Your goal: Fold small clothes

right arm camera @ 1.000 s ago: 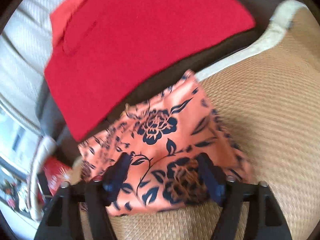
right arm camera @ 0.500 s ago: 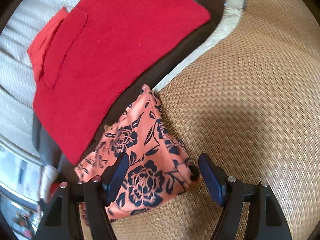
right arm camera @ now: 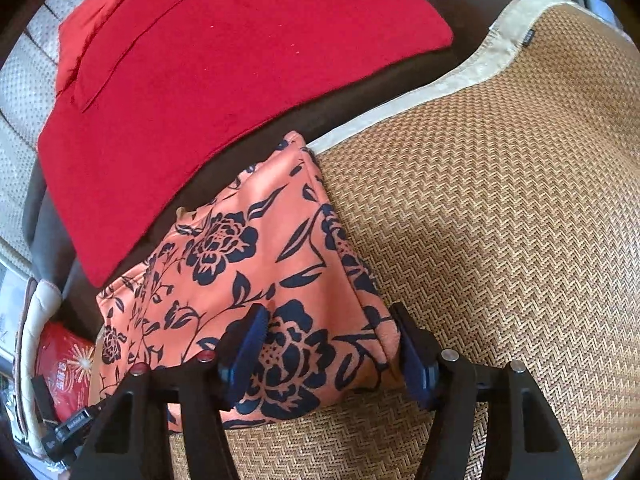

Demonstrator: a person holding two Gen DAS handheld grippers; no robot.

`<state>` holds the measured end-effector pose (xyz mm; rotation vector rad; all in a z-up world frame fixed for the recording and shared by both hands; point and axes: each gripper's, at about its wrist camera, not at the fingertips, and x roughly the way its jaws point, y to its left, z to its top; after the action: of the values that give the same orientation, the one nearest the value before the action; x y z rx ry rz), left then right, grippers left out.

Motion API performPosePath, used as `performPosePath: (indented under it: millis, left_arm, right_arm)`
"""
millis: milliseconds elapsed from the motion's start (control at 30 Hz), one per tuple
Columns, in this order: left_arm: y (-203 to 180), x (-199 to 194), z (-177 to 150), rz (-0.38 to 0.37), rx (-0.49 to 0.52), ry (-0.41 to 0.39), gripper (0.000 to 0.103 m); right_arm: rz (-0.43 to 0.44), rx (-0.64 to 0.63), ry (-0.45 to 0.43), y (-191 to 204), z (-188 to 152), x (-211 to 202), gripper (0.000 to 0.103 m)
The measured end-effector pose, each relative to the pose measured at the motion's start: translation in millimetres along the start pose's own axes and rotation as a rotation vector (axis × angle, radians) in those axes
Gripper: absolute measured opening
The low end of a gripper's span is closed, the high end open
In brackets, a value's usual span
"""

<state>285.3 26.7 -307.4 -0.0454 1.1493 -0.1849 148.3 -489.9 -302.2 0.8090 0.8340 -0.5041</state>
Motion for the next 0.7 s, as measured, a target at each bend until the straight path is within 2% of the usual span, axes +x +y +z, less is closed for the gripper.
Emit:
performPosePath:
  millis: [67, 100, 133, 167, 233, 267, 333, 400, 500, 700]
  left_arm:
    - [-3, 2, -1, -0.016, 0.003, -0.004, 0.072]
    - [-5, 1, -3, -0.002, 0.011, -0.017, 0.060]
    - [-13, 7, -3, 0.016, 0.033, -0.029, 0.041]
    - [-17, 9, -4, 0.013, 0.045, -0.026, 0.036]
    - [-19, 7, -8, 0.027, 0.046, -0.041, 0.029]
    - [-21, 6, -11, 0.036, 0.058, -0.044, 0.027]
    - [-25, 2, -22, 0.054, 0.083, -0.040, 0.027]
    - [-32, 4, -23, 0.065, 0.110, -0.032, 0.027]
    - [-30, 5, -20, 0.041, 0.112, -0.006, 0.026]
    - [-27, 0, -16, 0.029, 0.145, 0.017, 0.026]
  right_arm:
    - [-0.012, -0.012, 0.000, 4, -1, 11, 0.072]
    - [-0.022, -0.045, -0.007, 8, -2, 12, 0.072]
    - [-0.035, -0.085, -0.010, 14, -3, 18, 0.066]
    - [-0.066, -0.132, -0.011, 20, -5, 21, 0.052]
    - [-0.080, -0.178, -0.008, 27, -8, 22, 0.036]
    - [-0.084, -0.187, -0.007, 29, -8, 21, 0.031]
    - [-0.109, -0.211, -0.002, 33, -13, 17, 0.028]
    - [-0.125, -0.231, 0.004, 34, -21, 13, 0.028]
    - [-0.153, -0.268, 0.015, 35, -33, 3, 0.027]
    - [-0.167, -0.297, 0.021, 19, -71, -31, 0.026]
